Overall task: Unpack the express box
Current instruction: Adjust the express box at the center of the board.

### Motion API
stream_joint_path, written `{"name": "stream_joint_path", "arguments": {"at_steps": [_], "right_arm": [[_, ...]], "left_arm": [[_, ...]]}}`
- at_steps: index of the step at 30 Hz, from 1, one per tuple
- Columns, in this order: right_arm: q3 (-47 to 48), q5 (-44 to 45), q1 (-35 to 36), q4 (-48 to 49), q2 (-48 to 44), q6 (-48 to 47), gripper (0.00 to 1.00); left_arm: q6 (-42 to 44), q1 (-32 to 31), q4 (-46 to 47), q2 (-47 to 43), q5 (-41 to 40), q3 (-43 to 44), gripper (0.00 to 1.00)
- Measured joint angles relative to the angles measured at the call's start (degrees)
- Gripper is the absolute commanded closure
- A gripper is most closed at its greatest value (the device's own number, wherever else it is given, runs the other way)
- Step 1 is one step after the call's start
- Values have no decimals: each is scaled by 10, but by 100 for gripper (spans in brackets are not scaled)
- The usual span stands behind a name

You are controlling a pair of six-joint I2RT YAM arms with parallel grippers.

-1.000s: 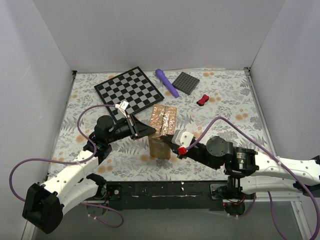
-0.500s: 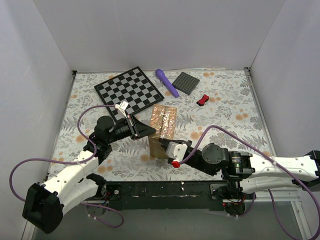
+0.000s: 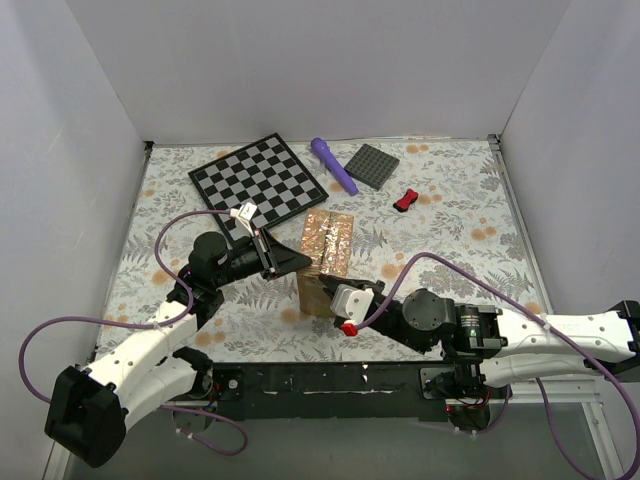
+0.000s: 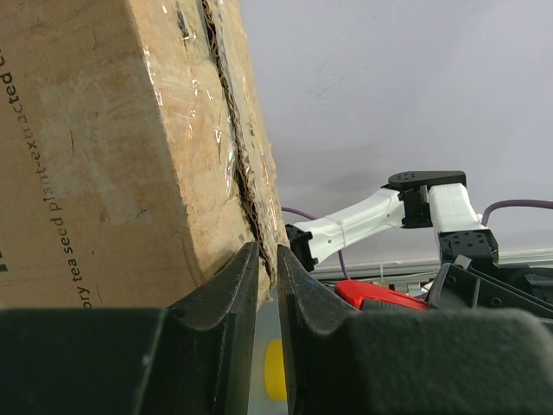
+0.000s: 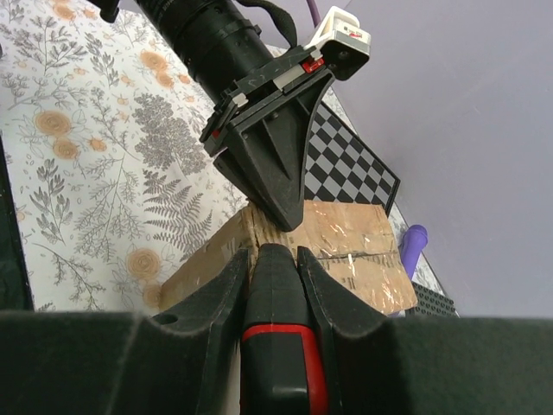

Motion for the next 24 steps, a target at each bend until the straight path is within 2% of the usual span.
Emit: {"name": "stream_joint_path", "arguments": {"at_steps": [24], "right_arm": [[-3, -3, 0, -5, 0, 9, 99]], "left_arm": [[-4, 0, 2, 0, 0, -2, 84]]}}
